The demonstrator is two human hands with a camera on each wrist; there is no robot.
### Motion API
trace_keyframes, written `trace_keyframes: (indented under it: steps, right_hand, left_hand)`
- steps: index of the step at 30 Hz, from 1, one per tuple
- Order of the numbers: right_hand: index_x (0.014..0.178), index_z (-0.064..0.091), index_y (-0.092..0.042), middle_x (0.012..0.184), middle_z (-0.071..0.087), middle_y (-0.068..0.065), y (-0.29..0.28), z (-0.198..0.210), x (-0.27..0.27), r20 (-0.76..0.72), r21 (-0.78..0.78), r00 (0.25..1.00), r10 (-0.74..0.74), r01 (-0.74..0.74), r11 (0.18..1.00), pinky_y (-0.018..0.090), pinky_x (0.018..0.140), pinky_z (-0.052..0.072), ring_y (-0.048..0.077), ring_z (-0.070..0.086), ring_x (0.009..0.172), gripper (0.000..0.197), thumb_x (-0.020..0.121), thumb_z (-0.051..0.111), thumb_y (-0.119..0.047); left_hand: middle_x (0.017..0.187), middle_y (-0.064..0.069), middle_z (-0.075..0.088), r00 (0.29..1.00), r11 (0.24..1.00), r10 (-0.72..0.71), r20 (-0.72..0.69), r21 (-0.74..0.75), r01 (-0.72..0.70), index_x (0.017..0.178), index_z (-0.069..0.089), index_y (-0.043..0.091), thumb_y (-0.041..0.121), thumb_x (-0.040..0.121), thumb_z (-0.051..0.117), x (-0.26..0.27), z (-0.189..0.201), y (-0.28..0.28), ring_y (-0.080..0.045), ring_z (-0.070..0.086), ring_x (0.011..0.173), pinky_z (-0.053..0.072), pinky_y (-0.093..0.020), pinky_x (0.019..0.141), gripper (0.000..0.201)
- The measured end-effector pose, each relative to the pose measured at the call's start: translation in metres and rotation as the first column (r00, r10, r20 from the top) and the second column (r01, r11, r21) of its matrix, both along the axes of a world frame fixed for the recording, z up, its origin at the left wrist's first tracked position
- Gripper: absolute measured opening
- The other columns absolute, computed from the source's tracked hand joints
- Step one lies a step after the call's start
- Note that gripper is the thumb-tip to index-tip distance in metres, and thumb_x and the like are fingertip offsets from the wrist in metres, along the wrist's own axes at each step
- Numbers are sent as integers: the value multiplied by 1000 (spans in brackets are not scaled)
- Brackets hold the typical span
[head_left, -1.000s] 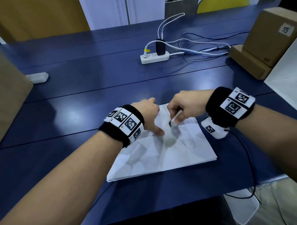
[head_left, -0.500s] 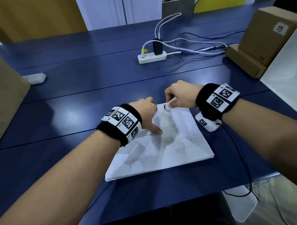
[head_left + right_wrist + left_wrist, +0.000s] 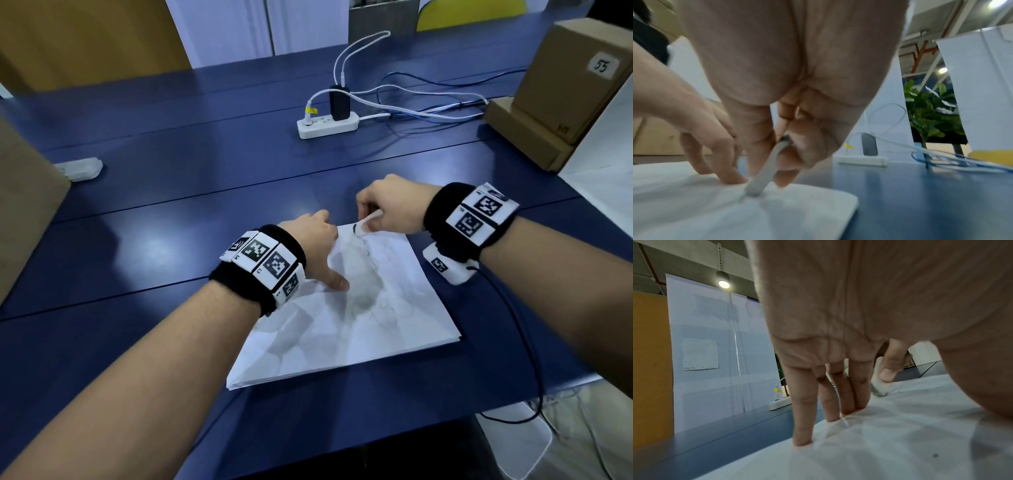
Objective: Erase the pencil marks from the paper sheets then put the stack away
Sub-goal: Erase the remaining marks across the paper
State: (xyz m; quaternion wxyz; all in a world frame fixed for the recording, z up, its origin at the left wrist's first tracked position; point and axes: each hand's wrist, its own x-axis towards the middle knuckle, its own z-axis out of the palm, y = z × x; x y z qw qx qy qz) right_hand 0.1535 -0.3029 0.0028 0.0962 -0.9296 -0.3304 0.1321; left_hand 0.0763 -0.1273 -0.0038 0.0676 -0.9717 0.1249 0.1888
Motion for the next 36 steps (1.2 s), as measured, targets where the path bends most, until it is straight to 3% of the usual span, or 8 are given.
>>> trace_keyframes:
  steps: [5, 10, 16, 22, 27, 29, 33, 36]
  right_hand:
    - [81, 69, -27, 75, 70, -7, -3, 6, -15, -197, -87, 968, 157, -177, 980, 31, 70, 51, 16, 65, 75, 11, 78, 79, -31]
    - [85, 68, -21, 81, 67, -9, 2, 4, 1, 0, 12, 1000, 25, -25, 1000, 34, 76, 52, 19, 64, 88, 11, 83, 75, -29]
    - [77, 68, -29, 75, 73, -2, -12, 8, -19, -263, -68, 956, 133, -156, 985, 29, 69, 50, 16, 66, 73, 13, 80, 80, -33]
    - [87, 69, -18, 78, 65, -11, -6, 4, 1, -2, 36, 1000, 5, -5, 999, 32, 72, 49, 20, 62, 84, 15, 83, 76, -31]
    - [81, 70, -25, 75, 72, 0, -14, 9, -21, -318, -88, 937, 148, -185, 979, 33, 68, 50, 21, 66, 73, 13, 79, 80, -33]
    - [84, 72, -26, 78, 73, -2, -12, 7, -17, -262, -78, 955, 138, -164, 983, 32, 70, 50, 19, 67, 77, 11, 79, 80, -31]
    - [90, 69, -18, 83, 67, -7, -4, 5, 0, 14, 23, 1000, 1, -1, 1000, 28, 72, 44, 21, 63, 89, 16, 84, 75, -32]
    - [85, 69, -21, 76, 68, -6, -9, 5, -7, -98, -25, 993, 71, -74, 997, 32, 69, 48, 21, 63, 78, 13, 83, 76, -31]
  left_hand:
    - [114, -1, 44, 1000, 1000, 5, -6, -14, -5, 124, 57, 15, 74, 62, 72, 0, -1, 0, -23, 50, 105, 51, -39, 79, 86]
    - [114, -1, 44, 1000, 1000, 7, -4, -6, -7, 121, 58, 15, 76, 62, 71, 0, -1, 1, -23, 49, 103, 53, -42, 80, 85]
    - [117, -1, 44, 1000, 1000, 9, -14, -5, -9, 125, 56, 15, 75, 63, 71, 1, -1, 0, -24, 50, 108, 52, -41, 80, 88]
    - [119, -2, 44, 1000, 1000, 2, -13, 8, -2, 125, 56, 14, 76, 63, 70, 0, 0, -1, -24, 49, 108, 52, -44, 84, 88]
    - [118, -2, 43, 1000, 1000, 5, -11, 6, -5, 126, 55, 15, 75, 63, 71, 0, -1, -1, -24, 49, 109, 50, -40, 78, 88]
    - [118, -2, 43, 1000, 1000, 1, -10, 9, -1, 125, 56, 15, 75, 63, 70, 0, -1, -1, -24, 49, 108, 51, -41, 80, 87]
    - [118, -1, 43, 1000, 1000, 9, -11, 2, -9, 126, 55, 15, 76, 63, 70, 0, 0, 0, -24, 48, 108, 52, -43, 83, 89]
    - [119, -1, 43, 1000, 1000, 3, -14, 5, -3, 128, 54, 16, 76, 63, 70, 0, -1, -1, -24, 47, 109, 51, -42, 82, 90]
